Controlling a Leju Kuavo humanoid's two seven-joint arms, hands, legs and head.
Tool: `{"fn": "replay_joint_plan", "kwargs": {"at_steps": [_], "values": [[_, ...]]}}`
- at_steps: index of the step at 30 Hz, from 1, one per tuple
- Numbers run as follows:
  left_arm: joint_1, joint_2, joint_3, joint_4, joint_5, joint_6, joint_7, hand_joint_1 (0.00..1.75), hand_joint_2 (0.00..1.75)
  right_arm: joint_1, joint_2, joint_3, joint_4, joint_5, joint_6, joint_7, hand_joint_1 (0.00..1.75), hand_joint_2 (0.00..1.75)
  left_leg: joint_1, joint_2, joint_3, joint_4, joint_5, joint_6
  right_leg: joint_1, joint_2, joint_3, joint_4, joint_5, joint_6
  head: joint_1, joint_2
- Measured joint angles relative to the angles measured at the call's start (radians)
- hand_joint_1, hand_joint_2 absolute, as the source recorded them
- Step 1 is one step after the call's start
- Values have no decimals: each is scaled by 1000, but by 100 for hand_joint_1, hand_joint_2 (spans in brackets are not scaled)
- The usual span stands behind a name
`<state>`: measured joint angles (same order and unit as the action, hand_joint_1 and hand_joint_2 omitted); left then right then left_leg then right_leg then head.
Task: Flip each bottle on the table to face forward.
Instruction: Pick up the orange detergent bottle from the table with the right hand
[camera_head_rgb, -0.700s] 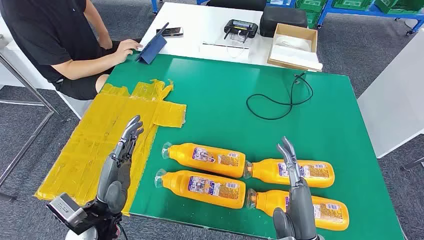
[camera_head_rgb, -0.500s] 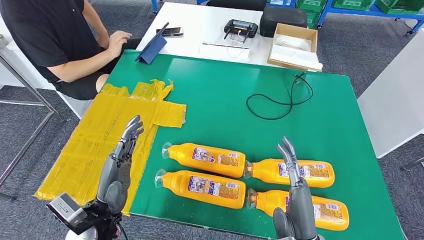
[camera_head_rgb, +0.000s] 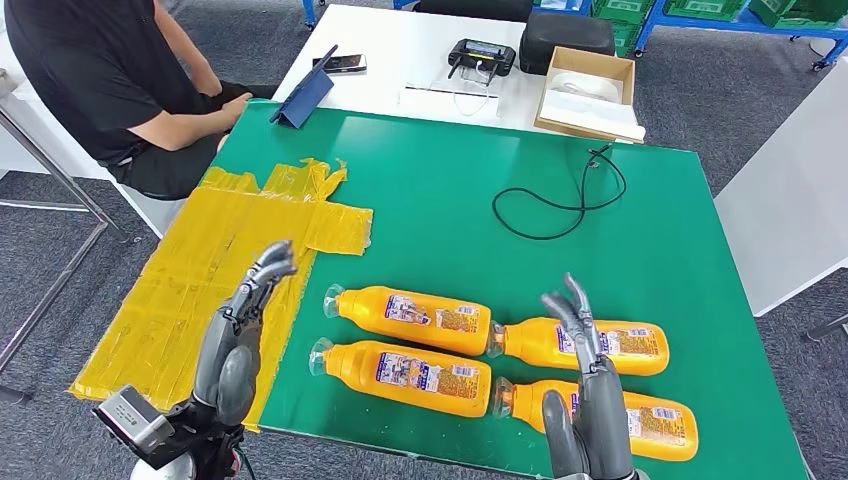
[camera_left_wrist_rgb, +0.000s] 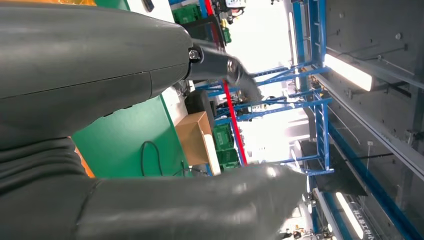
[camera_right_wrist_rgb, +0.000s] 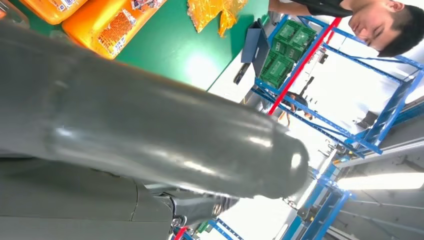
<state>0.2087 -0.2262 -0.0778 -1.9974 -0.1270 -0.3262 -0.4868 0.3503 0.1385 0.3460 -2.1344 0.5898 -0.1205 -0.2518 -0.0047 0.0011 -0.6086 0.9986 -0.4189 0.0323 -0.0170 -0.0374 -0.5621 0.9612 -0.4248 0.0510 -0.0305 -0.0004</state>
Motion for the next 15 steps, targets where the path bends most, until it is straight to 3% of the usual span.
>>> {"fn": "replay_joint_plan", "kwargs": {"at_steps": [15], "values": [[0, 0, 0, 0, 0, 0, 0, 175, 0, 0, 0, 0, 0, 0, 0, 0, 175, 0, 0, 0, 0, 0, 0, 0, 0, 0, 0, 0, 0, 0, 0, 0]]}}
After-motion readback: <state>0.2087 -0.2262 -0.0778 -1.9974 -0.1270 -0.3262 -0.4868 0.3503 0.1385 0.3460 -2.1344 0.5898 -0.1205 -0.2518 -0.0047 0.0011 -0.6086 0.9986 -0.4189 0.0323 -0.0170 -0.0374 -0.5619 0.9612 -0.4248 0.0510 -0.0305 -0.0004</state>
